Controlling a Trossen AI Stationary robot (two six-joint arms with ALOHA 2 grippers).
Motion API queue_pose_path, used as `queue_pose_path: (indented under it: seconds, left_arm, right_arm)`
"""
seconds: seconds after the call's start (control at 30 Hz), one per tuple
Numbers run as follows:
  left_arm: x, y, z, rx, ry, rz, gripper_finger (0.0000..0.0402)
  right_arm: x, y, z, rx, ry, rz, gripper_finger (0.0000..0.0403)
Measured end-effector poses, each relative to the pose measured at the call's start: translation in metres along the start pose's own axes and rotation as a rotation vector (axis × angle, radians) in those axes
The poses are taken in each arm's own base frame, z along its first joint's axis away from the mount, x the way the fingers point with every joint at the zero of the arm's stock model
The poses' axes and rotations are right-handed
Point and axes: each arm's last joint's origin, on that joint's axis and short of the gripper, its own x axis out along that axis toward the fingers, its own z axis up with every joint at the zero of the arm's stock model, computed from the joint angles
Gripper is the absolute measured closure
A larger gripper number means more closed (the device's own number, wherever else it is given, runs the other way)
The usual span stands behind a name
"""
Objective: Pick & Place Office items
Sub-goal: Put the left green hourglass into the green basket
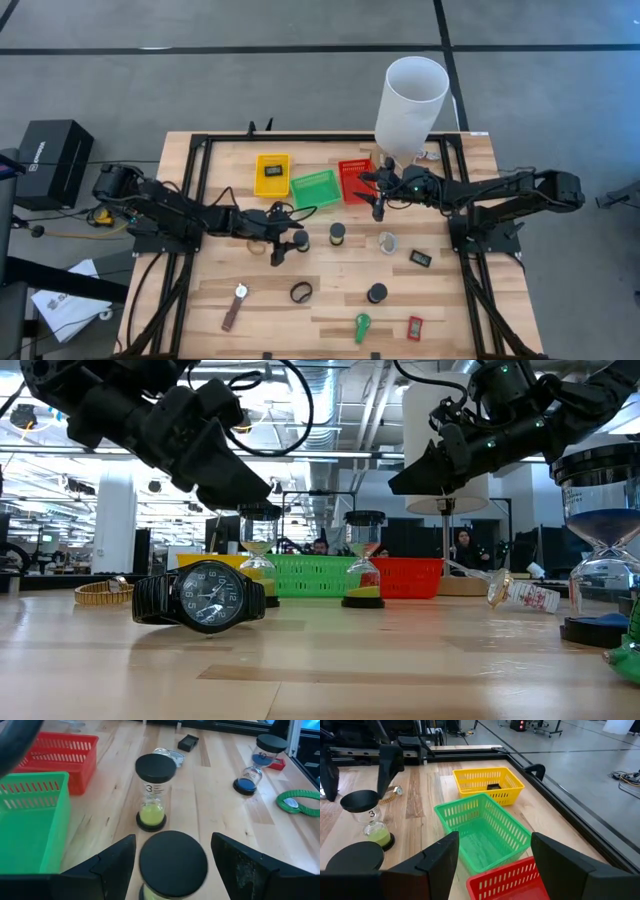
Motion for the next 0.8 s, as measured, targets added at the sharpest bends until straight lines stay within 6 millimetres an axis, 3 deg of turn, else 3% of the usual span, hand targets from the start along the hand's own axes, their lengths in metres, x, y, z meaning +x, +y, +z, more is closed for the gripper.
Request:
queue_pose_path:
  seconds: [0.53, 0.8]
  left_arm:
    - [0.012, -0.001, -0.017, 0.067, 0.076, 0.020, 0.0147]
    - [0.011, -0.002, -0.010, 0.063, 0.015, 0.011, 0.0147]
  right_arm:
    - [0.000, 0.000, 0.000, 0.000, 0.001, 0.000, 0.0163]
    - [0.000, 0.000, 0.000, 0.000, 0.001, 0.000, 0.0163]
